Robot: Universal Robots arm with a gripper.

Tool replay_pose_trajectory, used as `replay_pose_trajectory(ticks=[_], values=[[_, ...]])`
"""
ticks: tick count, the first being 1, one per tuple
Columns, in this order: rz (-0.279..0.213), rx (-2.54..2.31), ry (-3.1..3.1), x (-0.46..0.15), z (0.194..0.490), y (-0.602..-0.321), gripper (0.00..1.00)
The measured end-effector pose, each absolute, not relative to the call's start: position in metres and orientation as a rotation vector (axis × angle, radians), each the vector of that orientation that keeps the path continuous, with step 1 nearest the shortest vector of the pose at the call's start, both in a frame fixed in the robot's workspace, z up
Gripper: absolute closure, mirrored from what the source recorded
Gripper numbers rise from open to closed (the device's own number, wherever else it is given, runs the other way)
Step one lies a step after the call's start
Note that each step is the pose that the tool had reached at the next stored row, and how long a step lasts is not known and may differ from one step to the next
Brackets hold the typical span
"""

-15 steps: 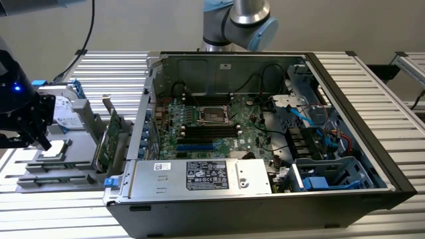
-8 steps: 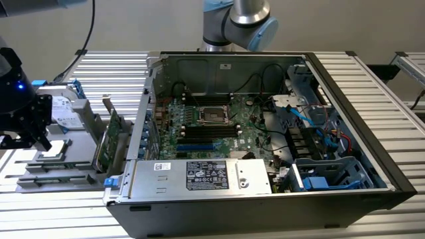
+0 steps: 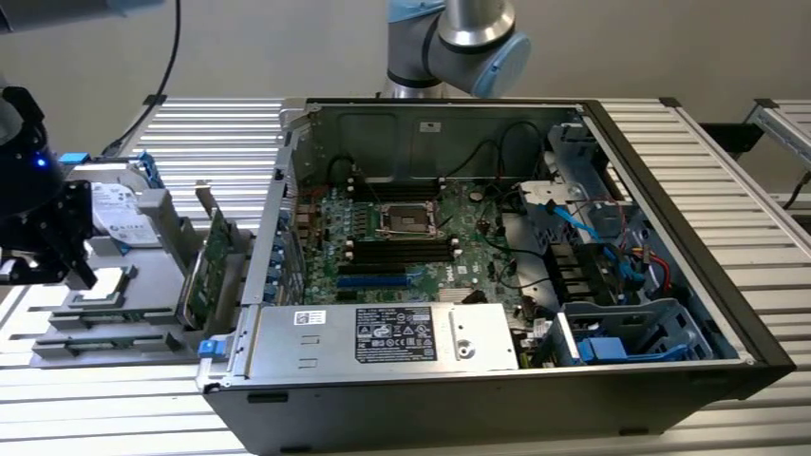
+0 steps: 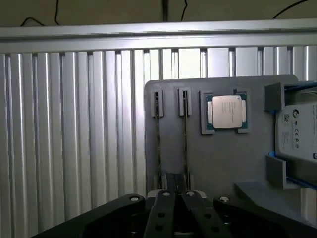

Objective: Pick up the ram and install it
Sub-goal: 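Pick up the ram and move it above insertion slot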

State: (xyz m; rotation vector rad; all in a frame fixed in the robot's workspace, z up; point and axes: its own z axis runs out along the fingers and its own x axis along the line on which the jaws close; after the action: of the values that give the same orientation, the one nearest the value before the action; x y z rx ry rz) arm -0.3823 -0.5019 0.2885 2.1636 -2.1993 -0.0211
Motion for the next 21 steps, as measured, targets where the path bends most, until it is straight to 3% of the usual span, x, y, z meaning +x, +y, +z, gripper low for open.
replay_pose_trajectory(ticks=[3, 9, 21], values=[[-0.022, 2.169, -2.195, -0.383, 0.289, -0.503, 0.88], [-0.023, 2.171, -2.193, -0.386, 0.287, -0.506, 0.64], [-0.024, 2.195, -2.172, -0.391, 0.265, -0.513, 0.64]])
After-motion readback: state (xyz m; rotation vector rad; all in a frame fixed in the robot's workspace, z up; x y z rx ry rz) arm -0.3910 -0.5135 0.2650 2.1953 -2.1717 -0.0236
